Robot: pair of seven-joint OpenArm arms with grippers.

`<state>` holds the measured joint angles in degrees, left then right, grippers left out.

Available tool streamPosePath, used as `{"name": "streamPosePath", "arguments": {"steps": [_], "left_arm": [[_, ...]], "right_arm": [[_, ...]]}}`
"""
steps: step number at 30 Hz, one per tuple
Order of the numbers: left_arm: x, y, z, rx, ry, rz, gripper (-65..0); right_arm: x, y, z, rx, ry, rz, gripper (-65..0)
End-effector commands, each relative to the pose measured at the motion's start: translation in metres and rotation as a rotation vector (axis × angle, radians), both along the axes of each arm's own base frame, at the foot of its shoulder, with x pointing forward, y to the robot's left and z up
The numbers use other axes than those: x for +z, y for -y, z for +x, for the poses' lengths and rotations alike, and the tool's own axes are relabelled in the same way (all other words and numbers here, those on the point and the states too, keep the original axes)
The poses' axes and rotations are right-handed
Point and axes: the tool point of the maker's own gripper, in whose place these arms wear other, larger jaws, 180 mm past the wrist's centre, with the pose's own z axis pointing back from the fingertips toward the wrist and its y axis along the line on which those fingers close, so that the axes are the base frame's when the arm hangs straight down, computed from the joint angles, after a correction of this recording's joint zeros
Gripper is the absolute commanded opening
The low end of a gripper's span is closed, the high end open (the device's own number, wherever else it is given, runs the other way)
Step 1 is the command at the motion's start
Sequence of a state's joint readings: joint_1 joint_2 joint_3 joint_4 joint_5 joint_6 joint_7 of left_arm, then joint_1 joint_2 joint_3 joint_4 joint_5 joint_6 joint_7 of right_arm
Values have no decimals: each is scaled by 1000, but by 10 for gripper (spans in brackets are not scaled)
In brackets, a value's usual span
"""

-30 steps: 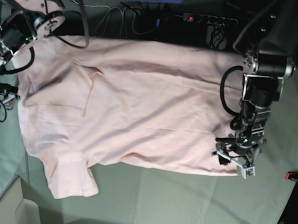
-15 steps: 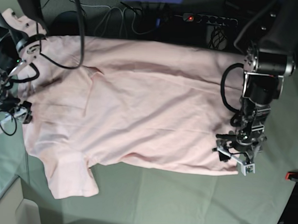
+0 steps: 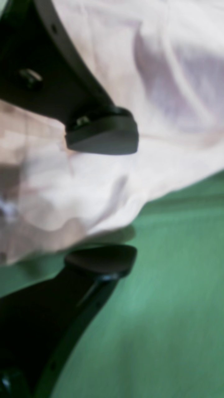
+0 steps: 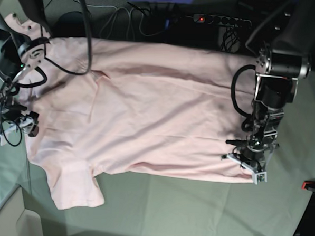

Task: Layout the t-shirt on the table in an organized manner, then fold the t-shirt properly
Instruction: 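Release the collar and move both grippers to the shirt's hem corners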

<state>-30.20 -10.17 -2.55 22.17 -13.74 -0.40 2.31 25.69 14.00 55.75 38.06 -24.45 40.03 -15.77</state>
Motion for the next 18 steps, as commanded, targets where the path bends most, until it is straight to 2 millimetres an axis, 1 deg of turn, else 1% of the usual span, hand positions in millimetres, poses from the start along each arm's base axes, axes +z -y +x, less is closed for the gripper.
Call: {"name": "streamPosePath", "arguments": {"steps": [1,3,9,12,15,17,18], "left_arm": [[12,-7,10,10,24,13,-636],[14,-6,11,11,27,10,-650],[17,-6,14,13,35,6,-650],[17,-7,14,11,34,11,-650],[17,-7,14,10,34,12,-650],[17,-8,13,11,34,13,-650],[17,-9,13,12,34,14,-650]], "right_arm": [[22,15,15,-21,70,-27,-198],[24,15,17,-22,87,-30,-198],[25,14,18,-24,96,-29,-201],[25,14,18,-24,96,-29,-223],[25,14,18,-25,100,-28,-301],[25,14,18,-25,100,-28,-386],[25,14,18,-25,100,-28,-441]]}}
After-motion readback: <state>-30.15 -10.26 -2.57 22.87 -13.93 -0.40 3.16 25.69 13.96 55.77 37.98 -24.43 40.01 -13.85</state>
